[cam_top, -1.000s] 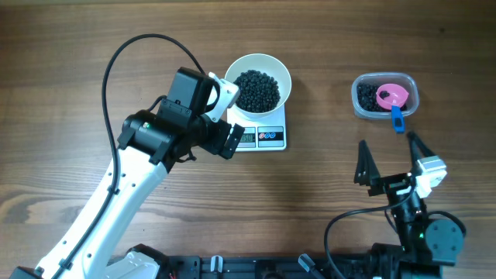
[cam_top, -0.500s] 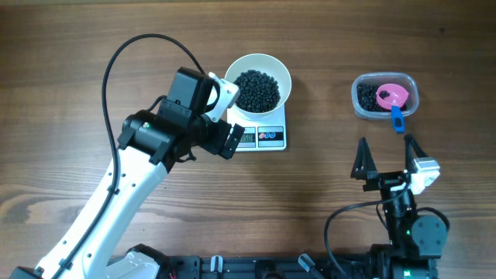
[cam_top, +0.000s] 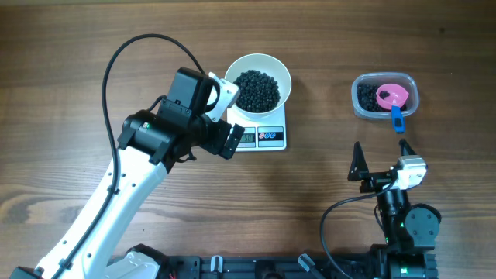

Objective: Scoop item into bowl and weigh 150g on scale

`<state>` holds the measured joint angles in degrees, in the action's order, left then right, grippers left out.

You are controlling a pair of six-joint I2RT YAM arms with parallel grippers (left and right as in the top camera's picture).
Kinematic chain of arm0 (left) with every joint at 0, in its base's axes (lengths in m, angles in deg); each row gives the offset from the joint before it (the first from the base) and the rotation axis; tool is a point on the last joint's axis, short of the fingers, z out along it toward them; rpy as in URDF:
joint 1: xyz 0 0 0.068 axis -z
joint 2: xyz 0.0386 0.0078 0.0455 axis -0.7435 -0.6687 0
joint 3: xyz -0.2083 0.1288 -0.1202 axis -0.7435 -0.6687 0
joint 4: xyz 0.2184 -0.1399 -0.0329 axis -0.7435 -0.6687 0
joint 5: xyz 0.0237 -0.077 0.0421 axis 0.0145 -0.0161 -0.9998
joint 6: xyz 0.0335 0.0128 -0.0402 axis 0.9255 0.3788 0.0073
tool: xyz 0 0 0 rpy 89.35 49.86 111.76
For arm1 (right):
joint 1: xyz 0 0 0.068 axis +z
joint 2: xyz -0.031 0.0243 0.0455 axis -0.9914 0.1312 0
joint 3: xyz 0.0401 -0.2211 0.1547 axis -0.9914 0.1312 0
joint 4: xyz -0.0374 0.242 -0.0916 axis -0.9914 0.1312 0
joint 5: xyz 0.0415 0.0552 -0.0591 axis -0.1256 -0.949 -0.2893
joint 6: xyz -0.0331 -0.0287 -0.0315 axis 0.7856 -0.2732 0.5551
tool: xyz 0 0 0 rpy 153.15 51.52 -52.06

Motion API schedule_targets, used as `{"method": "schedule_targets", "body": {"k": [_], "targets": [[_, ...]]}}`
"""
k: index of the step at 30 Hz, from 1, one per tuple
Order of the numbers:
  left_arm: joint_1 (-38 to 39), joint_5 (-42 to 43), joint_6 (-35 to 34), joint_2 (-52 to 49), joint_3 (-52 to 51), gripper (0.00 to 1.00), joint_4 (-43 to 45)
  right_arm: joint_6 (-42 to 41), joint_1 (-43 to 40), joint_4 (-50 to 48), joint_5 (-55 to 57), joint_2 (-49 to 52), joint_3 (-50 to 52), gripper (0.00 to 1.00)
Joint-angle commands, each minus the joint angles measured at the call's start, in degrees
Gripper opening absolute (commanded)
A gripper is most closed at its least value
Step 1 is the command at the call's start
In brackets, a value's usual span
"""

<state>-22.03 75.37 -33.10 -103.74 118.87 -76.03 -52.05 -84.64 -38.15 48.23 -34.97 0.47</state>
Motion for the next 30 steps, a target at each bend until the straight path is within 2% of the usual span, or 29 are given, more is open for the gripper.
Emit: {"method": "schedule_targets", "body": {"k": [1, 30], "targets": [[0.15, 0.81, -0.57, -0.07, -0.37, 1.0, 0.15, 2.36, 0.39, -0.13, 0.57, -0.48, 0.09, 1.0], [0.15, 0.81, -0.57, -0.07, -0.37, 1.0, 0.15, 3.63, 0.39, -0.13, 1.4, -0.48, 0.07, 1.0]]}}
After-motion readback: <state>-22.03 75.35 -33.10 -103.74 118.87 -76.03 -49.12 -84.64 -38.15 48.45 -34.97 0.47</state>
